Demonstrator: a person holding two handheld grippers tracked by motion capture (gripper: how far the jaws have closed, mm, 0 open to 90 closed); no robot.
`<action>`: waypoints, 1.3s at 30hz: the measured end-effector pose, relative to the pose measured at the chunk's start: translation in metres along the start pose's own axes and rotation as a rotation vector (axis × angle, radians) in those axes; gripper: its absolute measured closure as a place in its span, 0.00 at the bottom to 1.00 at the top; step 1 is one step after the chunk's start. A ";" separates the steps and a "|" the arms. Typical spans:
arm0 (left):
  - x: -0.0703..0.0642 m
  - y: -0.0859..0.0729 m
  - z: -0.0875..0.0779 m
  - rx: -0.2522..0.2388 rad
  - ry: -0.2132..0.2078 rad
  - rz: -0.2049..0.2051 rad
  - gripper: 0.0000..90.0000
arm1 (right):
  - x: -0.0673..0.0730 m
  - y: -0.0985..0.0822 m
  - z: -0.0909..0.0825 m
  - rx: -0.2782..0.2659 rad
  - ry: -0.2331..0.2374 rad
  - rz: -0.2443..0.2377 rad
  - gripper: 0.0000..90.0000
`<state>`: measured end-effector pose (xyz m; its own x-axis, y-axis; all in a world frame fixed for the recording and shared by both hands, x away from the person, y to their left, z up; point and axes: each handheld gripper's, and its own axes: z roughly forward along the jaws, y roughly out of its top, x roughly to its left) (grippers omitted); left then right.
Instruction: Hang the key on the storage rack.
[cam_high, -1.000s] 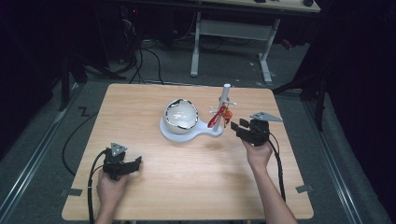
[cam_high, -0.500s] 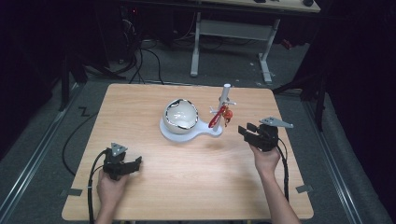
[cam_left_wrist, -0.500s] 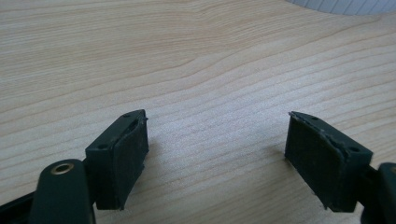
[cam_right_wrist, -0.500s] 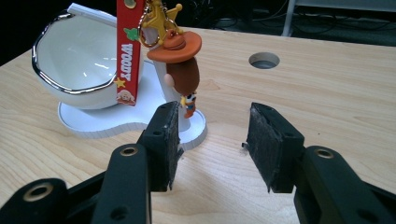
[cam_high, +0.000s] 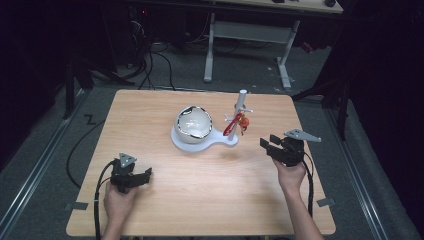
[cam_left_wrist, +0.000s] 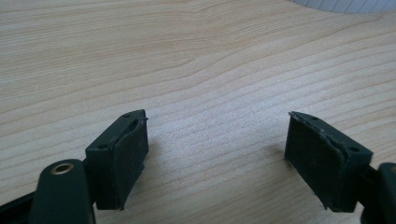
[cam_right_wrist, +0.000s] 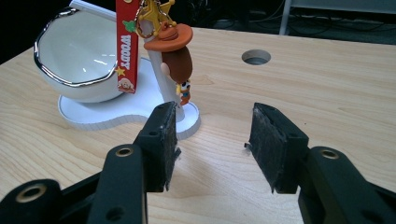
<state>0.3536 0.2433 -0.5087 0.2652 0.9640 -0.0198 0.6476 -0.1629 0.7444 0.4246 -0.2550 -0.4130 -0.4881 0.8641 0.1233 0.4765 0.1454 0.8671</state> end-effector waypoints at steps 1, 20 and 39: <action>0.000 0.000 0.000 0.000 0.000 0.000 0.24 | -0.001 0.000 -0.001 -0.001 0.000 0.003 0.57; 0.000 0.000 0.000 -0.002 -0.001 -0.001 0.24 | -0.007 -0.012 -0.015 -0.017 0.002 0.028 0.56; 0.000 0.000 0.000 0.002 0.003 0.004 0.24 | -0.012 -0.030 -0.026 -0.013 0.004 0.048 0.56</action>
<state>0.3536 0.2428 -0.5087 0.2654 0.9640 -0.0145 0.6481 -0.1672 0.7430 0.3968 -0.2824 -0.4276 -0.4679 0.8678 0.1671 0.4899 0.0973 0.8664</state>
